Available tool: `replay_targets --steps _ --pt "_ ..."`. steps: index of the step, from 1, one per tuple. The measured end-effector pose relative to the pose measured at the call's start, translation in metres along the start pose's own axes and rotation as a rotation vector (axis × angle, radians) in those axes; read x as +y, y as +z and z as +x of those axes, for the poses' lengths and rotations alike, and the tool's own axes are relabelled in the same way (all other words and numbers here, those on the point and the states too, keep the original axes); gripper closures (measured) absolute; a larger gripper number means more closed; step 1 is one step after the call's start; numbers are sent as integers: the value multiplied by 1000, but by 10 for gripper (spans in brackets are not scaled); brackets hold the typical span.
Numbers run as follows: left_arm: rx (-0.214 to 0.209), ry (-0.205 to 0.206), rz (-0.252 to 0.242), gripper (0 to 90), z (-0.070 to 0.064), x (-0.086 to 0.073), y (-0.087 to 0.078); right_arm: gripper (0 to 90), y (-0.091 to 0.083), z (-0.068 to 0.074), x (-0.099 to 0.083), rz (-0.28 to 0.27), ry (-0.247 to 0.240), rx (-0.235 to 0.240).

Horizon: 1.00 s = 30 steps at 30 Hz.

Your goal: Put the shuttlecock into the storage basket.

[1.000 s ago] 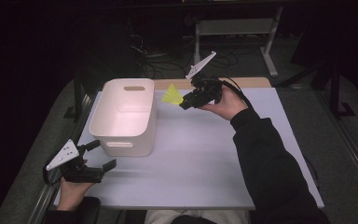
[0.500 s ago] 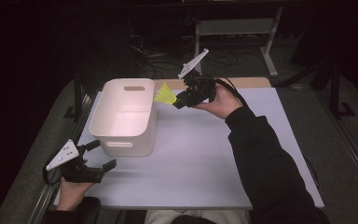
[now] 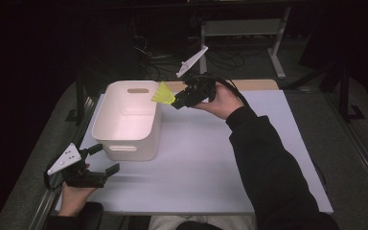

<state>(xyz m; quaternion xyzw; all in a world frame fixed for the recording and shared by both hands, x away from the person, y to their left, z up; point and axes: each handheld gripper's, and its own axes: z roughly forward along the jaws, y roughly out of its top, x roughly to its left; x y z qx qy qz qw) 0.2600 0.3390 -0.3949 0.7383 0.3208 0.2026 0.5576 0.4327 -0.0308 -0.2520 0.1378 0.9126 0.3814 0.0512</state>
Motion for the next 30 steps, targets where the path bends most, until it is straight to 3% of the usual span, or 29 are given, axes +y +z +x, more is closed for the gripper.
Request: replay_targets --steps 15,30 --pt "-1 1 -1 0 0 0 0 631 17 8 19 -10 -35 36" --pt "0 -1 -1 0 0 0 -1 631 28 9 23 -23 -35 59"
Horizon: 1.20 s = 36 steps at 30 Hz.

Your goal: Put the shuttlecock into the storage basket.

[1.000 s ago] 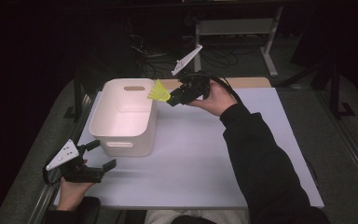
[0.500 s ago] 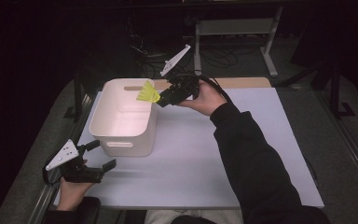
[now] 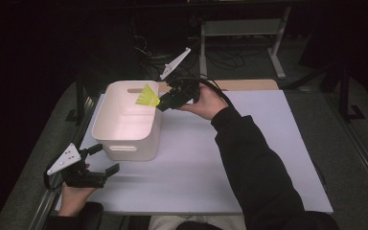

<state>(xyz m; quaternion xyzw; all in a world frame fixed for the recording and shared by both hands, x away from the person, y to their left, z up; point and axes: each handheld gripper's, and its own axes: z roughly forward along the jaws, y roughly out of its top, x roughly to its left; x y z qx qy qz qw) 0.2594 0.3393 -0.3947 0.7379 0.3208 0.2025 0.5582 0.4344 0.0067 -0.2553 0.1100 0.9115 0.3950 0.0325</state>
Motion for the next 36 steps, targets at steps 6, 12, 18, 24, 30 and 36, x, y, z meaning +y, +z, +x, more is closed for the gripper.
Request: replay_targets --steps 6,12,18,24,30,36 --pt "0 1 0 0 0 0 0 632 6 0 2 -9 0 14" --pt "-1 1 -1 0 0 0 0 632 15 1 5 -1 -7 25" --pt "-2 2 -1 0 0 0 0 632 24 2 7 10 -11 38" --pt "-3 2 -3 0 0 0 0 631 31 2 9 7 -16 48" --pt "-4 2 -3 0 0 0 -1 632 37 5 11 14 -21 60" --pt "-4 2 -4 0 0 0 -1 631 43 7 13 18 -28 70"
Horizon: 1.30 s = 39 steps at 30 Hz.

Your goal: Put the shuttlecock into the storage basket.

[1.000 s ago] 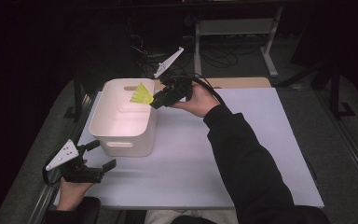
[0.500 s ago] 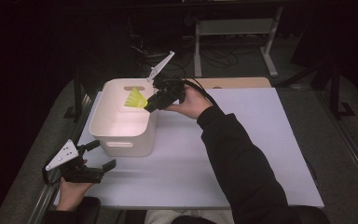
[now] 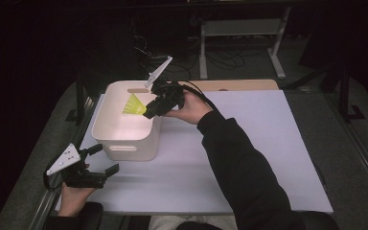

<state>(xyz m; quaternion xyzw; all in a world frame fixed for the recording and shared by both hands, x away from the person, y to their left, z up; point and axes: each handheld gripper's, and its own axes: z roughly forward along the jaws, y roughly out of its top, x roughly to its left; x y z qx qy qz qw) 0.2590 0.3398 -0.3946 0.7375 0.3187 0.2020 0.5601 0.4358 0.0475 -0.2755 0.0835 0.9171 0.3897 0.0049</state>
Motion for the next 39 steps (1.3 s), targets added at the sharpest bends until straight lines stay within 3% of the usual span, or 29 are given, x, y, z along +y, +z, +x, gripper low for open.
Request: replay_targets --steps 24,39 --pt "-2 0 1 0 0 0 0 631 25 9 5 24 -20 49" --pt "-3 0 1 0 0 0 0 631 45 13 4 68 -22 74"
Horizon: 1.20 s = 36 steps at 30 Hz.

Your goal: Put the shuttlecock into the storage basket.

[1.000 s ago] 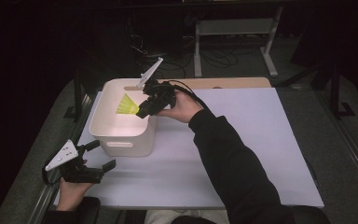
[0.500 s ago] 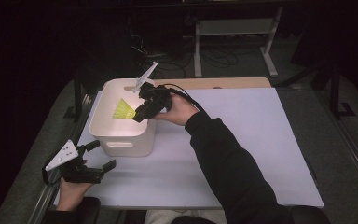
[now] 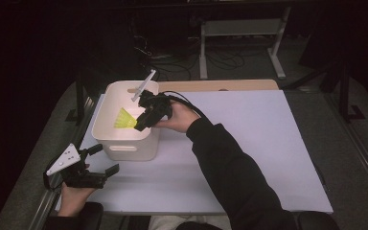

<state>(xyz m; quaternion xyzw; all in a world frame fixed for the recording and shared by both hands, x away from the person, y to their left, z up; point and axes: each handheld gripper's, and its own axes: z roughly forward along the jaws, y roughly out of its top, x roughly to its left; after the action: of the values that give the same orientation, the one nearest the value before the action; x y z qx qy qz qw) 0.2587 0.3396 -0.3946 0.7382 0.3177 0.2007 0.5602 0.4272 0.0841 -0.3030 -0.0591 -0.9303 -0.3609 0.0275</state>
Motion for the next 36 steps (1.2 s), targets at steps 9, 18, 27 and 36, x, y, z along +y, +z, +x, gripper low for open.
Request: replay_targets --steps 9,18,27,36 --pt "-1 0 -1 0 0 0 0 631 7 -1 -2 6 6 7" --pt "-2 0 -2 0 0 0 0 554 8 -1 -2 -5 4 5" --pt "-1 1 -1 0 0 0 0 428 -1 1 -4 -31 11 -12" --pt "-1 0 -1 0 0 0 0 226 -13 -1 -8 -59 64 -47"
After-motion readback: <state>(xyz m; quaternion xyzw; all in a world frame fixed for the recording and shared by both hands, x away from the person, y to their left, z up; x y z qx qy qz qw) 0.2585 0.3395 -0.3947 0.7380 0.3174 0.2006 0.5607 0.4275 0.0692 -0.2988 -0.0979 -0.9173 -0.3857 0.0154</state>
